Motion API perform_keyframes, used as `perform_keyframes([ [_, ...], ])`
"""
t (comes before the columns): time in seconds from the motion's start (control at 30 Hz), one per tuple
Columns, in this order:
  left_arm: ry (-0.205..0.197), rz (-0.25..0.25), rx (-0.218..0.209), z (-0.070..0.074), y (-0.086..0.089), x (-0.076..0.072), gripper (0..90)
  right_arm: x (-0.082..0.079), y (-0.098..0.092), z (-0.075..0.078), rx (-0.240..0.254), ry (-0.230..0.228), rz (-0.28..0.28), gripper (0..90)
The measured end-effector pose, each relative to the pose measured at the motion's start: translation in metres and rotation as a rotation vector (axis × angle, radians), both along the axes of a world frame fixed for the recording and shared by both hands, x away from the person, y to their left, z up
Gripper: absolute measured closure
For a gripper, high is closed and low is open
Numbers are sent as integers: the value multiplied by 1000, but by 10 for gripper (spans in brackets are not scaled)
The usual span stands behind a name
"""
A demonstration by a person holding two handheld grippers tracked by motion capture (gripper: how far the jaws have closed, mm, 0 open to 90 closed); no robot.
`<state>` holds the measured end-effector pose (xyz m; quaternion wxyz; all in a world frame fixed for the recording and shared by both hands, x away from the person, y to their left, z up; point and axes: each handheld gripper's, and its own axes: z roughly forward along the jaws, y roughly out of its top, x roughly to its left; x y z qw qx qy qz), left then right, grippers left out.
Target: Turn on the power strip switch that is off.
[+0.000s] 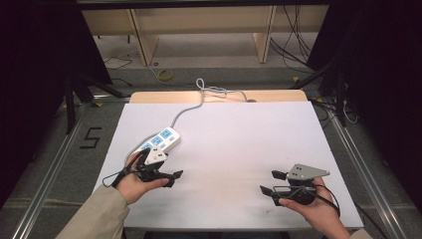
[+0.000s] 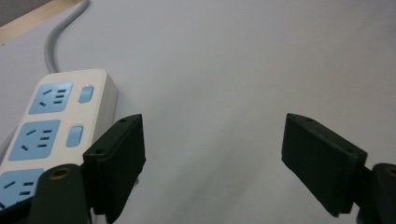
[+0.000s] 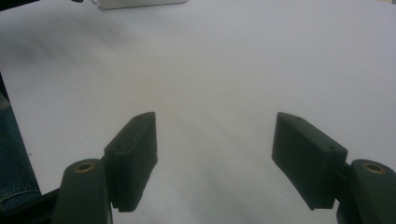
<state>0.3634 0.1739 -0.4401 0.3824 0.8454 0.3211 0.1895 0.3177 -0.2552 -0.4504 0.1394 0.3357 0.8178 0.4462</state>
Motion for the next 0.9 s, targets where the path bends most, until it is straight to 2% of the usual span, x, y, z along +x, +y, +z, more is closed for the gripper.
perform_keyframes([
  [0.1, -10, 3, -3, -4, 1, -7, 202, 0, 0, 0, 4, 0, -3, 314],
  [0.33, -4, 8, 14, -13, 10, -24, 195, 0, 0, 0, 2, -1, -2, 314],
  [0.5, -10, 13, 39, -15, 17, -33, 196, 0, 0, 0, 2, 0, 0, 314],
  [0.67, -28, 23, 37, -12, 20, -33, 195, 0, 0, 0, 1, -1, 1, 314],
  [0.8, -18, 21, 41, -14, 19, -31, 196, 0, 0, 0, 1, -2, 1, 314],
  [0.9, 4, -1, 55, -16, 17, -32, 181, 0, 0, 0, 1, -4, -1, 313],
])
